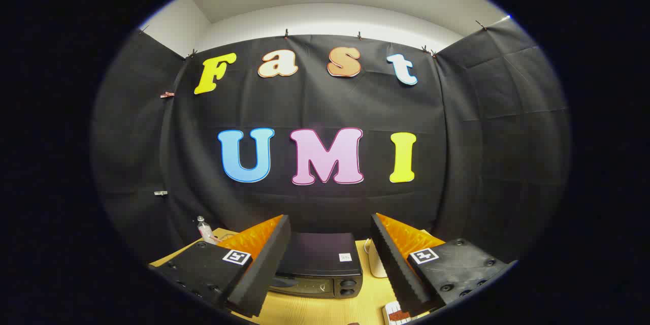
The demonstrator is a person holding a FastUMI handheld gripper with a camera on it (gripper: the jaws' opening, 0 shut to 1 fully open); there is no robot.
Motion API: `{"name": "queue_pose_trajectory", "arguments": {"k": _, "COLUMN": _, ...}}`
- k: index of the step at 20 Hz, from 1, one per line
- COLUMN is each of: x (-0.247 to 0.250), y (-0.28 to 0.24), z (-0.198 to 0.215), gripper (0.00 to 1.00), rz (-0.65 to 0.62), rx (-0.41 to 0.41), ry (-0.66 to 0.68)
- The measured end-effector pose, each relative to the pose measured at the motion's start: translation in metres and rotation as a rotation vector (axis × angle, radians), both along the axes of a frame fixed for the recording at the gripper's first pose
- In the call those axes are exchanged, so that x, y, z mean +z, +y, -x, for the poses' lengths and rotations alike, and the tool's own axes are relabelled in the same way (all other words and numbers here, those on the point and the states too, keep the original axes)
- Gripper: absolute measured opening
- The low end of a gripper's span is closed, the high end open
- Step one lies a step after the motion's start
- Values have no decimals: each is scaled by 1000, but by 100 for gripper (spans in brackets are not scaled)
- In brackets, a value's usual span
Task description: Open the toaster oven, put the food inside, and close the toaster oven door.
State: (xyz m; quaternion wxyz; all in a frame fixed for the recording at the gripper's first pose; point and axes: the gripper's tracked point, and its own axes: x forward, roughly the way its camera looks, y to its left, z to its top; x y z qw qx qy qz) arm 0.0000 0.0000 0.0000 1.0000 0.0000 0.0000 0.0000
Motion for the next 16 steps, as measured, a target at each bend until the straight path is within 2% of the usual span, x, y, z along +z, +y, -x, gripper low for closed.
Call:
{"name": "queue_pose_trajectory", "arguments": {"k": 7, "x": 3, "y": 0, "z": 1, "gripper": 97, "rz": 17, "rx": 30, "ry": -20}}
{"name": "queue_pose_trajectory", "arguments": {"k": 16, "x": -1, "y": -1, "z": 3, "gripper": 97, "rz": 22, "rx": 20, "ry": -14}}
